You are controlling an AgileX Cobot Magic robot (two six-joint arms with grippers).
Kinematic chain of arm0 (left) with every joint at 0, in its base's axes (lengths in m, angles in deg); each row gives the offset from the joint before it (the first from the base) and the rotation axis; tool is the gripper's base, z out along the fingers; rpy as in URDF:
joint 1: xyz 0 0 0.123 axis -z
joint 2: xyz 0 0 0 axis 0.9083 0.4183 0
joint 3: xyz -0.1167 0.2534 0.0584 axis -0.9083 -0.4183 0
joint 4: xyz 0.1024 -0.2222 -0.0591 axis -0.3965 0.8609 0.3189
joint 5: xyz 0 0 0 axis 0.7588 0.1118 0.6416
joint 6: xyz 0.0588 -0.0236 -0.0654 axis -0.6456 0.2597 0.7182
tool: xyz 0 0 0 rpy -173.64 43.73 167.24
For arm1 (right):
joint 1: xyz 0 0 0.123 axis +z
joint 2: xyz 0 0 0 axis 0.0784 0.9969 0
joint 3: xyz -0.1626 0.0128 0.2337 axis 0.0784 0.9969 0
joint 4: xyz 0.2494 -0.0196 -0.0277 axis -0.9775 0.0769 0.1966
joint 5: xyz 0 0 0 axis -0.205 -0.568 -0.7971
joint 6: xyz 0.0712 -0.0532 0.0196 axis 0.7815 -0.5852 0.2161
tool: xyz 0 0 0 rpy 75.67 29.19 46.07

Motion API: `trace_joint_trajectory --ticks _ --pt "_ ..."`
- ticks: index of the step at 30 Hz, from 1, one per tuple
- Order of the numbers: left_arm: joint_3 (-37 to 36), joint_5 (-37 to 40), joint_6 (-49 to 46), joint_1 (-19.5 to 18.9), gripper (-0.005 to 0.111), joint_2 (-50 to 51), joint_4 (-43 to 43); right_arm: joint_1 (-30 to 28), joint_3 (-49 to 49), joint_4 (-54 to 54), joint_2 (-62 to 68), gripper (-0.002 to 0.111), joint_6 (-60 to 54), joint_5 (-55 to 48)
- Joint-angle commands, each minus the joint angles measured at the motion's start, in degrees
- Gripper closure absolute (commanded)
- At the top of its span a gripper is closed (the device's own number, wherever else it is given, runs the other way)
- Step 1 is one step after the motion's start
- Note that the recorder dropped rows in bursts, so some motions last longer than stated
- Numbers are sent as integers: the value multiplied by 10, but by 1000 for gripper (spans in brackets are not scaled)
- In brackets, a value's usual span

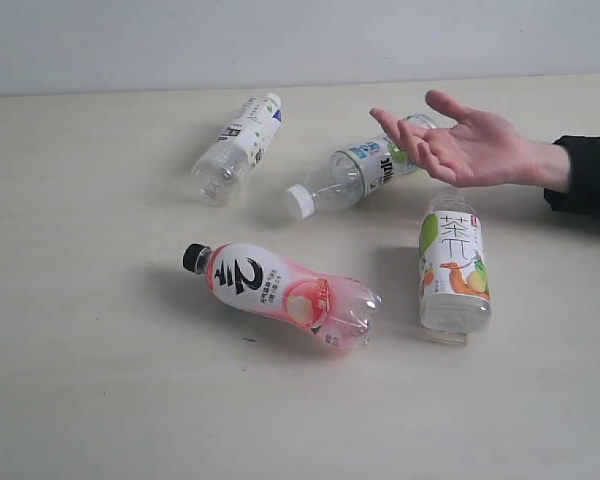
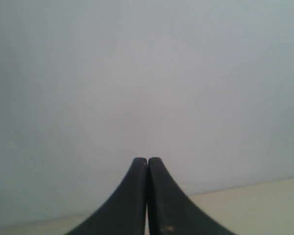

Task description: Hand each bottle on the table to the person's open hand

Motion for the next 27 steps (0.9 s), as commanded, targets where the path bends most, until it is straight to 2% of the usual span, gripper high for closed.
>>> trace_joint_trajectory --ticks 1,4,8,10,14,17,19,22,24,27 --pt "-1 -2 -1 4 107 -4 -1 102 -91 44 156 108 -13 -27" --pt "-1 -2 -1 4 107 -4 -1 168 -146 50 259 108 -57 -60" --pt "-1 -2 -1 4 107 -4 -1 241 -234 20 400 108 -151 -219" --pt "-1 -2 -1 4 107 -4 -1 260 -278 -34 463 108 -233 -320" --pt "-1 -2 -1 4 107 -4 -1 263 -380 -173 585 108 -418 -543" --pt "-1 -2 -1 4 107 -4 -1 266 -422 -251 647 106 -541 -600" --pt "-1 -2 -1 4 107 -4 -1 266 -426 -305 668 98 -595 -579" --pt "-1 -2 -1 4 107 -4 -1 266 -426 -376 685 74 -687 -527" --pt "-1 -2 -1 4 107 -4 -1 266 -426 -405 689 57 -787 -509" --pt "-1 -2 -1 4 107 -4 -1 266 -426 -433 693 46 -899 -496"
